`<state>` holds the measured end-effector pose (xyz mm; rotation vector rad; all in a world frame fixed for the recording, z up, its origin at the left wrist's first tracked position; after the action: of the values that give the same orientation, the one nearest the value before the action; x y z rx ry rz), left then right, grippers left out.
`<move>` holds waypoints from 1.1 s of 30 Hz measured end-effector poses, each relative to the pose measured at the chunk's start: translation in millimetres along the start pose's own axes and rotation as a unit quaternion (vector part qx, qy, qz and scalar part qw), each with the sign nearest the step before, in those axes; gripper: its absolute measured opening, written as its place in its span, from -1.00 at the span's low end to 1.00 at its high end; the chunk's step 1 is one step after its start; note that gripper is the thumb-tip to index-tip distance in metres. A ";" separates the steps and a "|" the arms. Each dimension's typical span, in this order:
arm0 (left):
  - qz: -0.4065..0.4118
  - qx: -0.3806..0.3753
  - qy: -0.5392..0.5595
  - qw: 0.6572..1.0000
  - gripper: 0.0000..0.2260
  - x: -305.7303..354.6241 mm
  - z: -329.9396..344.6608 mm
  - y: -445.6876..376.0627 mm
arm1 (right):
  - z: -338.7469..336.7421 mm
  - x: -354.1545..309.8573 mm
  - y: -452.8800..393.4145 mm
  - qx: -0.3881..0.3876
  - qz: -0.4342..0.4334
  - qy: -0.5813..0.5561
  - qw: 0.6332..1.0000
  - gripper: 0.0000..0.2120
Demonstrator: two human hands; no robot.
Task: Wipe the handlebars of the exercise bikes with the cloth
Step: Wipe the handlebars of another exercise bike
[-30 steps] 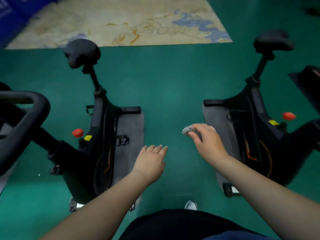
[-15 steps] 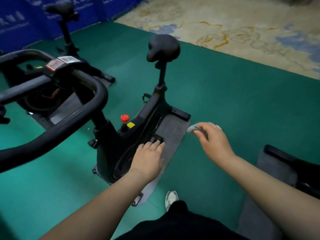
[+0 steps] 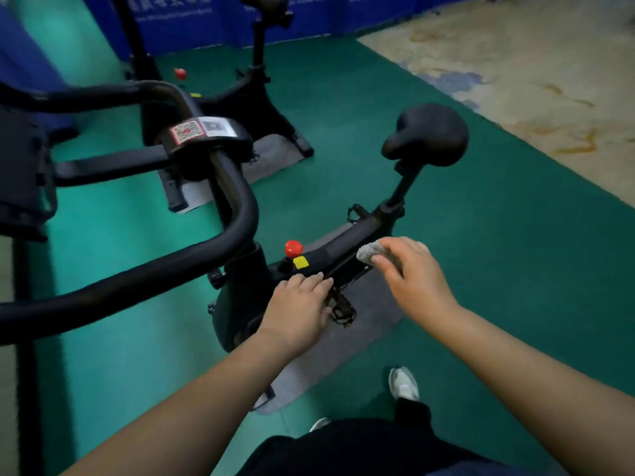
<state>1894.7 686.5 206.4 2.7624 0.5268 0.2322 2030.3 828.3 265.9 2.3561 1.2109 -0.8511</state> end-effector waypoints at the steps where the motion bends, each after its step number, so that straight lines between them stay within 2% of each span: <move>1: -0.026 0.011 0.013 1.000 -0.50 -2.8 -4.1 -1.8 | -2.5 -3.4 -14.2 -0.011 -0.028 0.001 1.000 -0.87; 5: -0.143 0.055 0.059 0.986 -0.51 -8.1 -19.7 -0.6 | -10.6 -26.0 -72.3 -0.052 -0.164 -0.005 0.985 -0.86; 9: -0.267 0.086 0.103 0.954 -0.51 -2.8 -23.4 16.3 | -18.9 -62.4 -107.6 -0.106 -0.284 -0.049 0.952 -0.84; 15: -0.432 0.126 0.156 0.879 -0.52 10.5 -28.6 69.2 | -7.4 -131.5 -114.2 -0.198 -0.411 -0.121 0.882 -0.78; 20: -0.523 0.216 0.158 0.809 -0.57 13.5 -46.9 127.6 | 14.3 -191.1 -101.6 -0.262 -0.468 -0.188 0.823 -0.82; 27: -0.596 0.313 0.223 0.705 -0.52 -16.4 -72.3 188.9 | 43.3 -258.8 -89.3 -0.297 -0.519 -0.211 0.773 -0.86; 31: -0.590 0.402 0.284 0.640 -0.47 -34.9 -89.8 213.0 | 56.4 -282.5 -87.7 -0.320 -0.523 -0.207 0.762 -0.82; 33: -0.580 0.433 0.299 0.622 -0.45 -42.0 -102.4 220.1 | 60.8 -290.4 -86.3 -0.310 -0.536 -0.206 0.758 -0.82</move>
<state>1906.7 504.9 372.5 2.1708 3.0556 0.6731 1807.0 667.7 406.6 0.7490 2.1740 -0.9527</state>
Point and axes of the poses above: each hand's wrist, its own y-axis away from the middle knuckle, its own z-axis out of the palm, x = y × z, the point moved 1 cm from there along -y, towards the middle knuckle, and after that the axes turned 11 degrees about -x, right-handed, at the moved point
